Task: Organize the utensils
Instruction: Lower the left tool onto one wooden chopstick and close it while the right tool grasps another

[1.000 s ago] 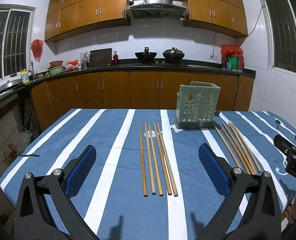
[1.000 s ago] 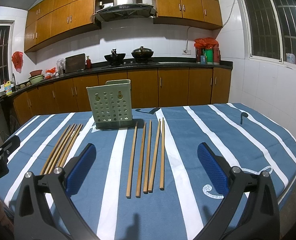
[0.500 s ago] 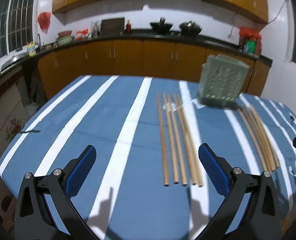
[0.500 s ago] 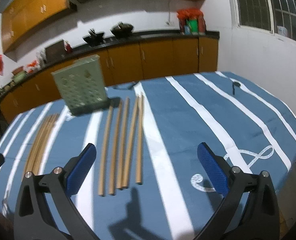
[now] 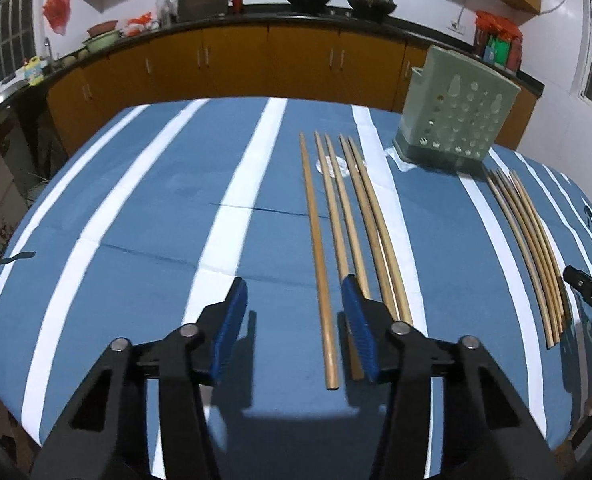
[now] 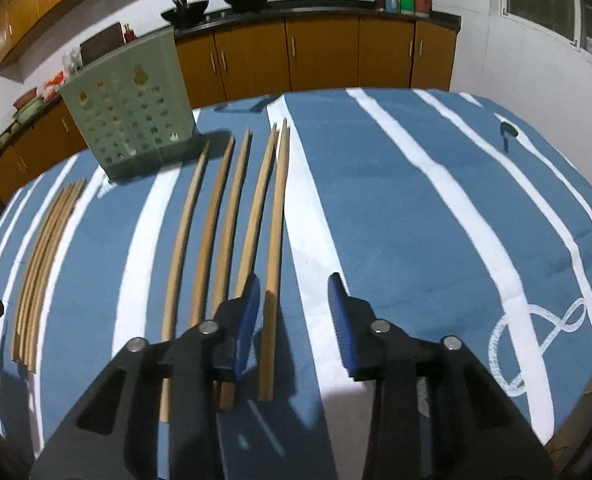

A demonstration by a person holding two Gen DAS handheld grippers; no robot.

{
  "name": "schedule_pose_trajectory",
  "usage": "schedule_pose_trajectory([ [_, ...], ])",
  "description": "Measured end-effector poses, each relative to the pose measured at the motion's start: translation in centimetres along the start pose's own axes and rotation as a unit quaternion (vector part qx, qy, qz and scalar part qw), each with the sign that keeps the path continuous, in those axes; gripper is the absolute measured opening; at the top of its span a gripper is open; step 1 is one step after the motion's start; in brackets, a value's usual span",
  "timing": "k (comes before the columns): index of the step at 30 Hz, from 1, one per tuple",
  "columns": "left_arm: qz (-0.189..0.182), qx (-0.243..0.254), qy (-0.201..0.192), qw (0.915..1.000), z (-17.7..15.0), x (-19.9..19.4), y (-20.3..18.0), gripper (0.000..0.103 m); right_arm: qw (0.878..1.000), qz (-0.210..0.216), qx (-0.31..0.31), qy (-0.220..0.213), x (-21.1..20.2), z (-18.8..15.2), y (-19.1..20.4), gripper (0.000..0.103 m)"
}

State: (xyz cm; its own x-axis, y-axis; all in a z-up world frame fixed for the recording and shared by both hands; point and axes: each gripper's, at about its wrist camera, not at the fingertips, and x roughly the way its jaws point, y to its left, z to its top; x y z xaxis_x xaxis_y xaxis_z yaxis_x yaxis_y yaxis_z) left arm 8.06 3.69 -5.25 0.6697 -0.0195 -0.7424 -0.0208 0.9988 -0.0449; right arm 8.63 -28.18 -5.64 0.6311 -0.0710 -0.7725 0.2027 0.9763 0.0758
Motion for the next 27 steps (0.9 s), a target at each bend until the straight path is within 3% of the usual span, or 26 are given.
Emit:
schedule_pose_trajectory([
  [4, -0.01, 0.007, 0.011, 0.9999, 0.2, 0.5, -0.5, 0.04, 1.0, -0.002, -0.005, 0.002, 0.5, -0.3, 0.1, 0.01],
  [13, -0.015, 0.014, 0.036, 0.9992, 0.8, 2.2, -1.0, 0.025, 1.0, 0.004, 0.004, 0.004, 0.6, 0.0, -0.6, 0.009],
  [19, -0.002, 0.031, 0.043, 0.9986, 1.3, 3.4, -1.0, 0.009, 1.0, 0.0, -0.006, 0.006, 0.8, 0.4, -0.4, 0.009],
  [27, 0.016, 0.018, 0.04, 0.9989, 3.1, 4.9, 0.9, 0.008, 1.0, -0.011, 0.002, 0.001, 2.1, 2.0, -1.2, 0.008],
])
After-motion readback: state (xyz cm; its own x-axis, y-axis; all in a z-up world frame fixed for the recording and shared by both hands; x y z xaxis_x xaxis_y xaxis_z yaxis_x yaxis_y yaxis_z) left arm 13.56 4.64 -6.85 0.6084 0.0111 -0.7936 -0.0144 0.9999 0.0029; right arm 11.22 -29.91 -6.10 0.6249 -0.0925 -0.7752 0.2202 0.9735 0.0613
